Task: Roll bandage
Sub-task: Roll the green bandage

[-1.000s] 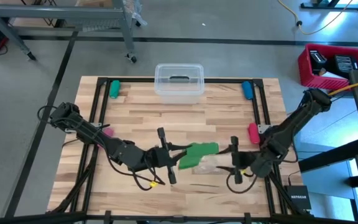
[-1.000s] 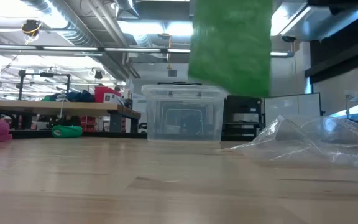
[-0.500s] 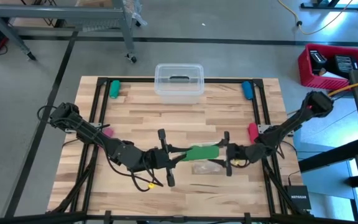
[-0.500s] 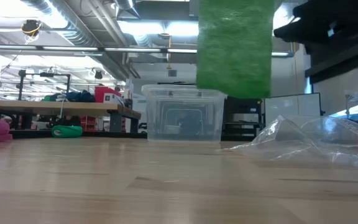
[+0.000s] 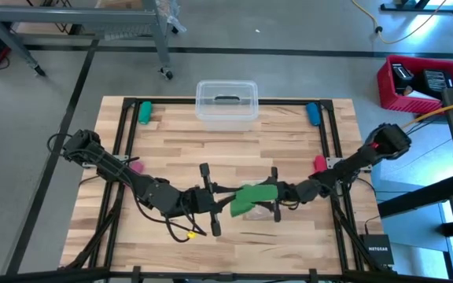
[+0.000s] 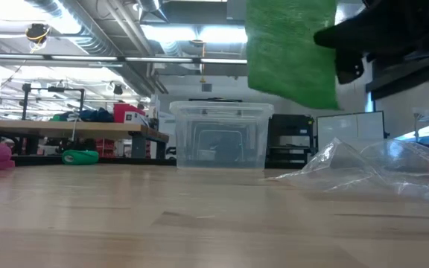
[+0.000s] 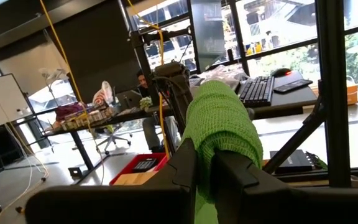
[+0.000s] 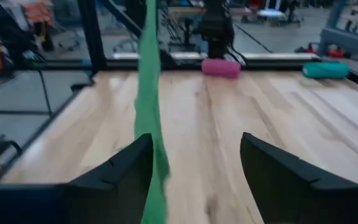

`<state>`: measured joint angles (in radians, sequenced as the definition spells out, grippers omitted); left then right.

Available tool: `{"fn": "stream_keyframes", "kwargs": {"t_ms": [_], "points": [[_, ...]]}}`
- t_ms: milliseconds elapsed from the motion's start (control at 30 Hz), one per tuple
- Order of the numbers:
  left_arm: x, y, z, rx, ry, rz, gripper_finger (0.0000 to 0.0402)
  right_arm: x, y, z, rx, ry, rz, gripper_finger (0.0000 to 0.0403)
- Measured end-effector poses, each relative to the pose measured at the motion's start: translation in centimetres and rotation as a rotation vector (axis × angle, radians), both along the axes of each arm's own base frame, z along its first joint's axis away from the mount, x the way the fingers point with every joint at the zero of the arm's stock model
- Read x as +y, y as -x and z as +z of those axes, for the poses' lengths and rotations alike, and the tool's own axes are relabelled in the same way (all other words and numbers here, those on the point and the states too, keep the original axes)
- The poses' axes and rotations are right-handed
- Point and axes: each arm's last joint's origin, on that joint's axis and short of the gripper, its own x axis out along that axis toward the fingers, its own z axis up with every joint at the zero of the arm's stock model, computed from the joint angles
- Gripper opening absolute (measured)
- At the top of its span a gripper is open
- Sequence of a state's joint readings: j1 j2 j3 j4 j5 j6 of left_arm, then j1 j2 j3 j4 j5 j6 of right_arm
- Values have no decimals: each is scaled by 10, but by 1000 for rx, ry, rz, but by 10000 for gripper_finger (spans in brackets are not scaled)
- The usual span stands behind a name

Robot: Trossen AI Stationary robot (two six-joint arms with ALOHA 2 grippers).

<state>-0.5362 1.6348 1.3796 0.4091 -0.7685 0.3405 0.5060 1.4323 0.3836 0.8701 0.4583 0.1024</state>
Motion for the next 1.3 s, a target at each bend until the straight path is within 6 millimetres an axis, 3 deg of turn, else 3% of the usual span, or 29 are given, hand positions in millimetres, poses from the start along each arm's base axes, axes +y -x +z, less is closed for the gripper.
{"fn": "stream_keyframes", "kwargs": {"t_ms": [333,600,767,1067,1300], "points": [[1,0,0,-4,11,0,24,2,-12,-14,-46,-36,53,147],[2,-1,0,-5,14,6,24,10,-25,-15,-26,-29,89,113],[3,-1,4,-40,9,10,24,17,-26,-18,40,66,125,22],[4,1,8,-49,-70,57,24,57,-2,-12,-5,140,194,7],[21,-5,8,6,-147,230,24,98,7,13,-68,128,319,4]]}}
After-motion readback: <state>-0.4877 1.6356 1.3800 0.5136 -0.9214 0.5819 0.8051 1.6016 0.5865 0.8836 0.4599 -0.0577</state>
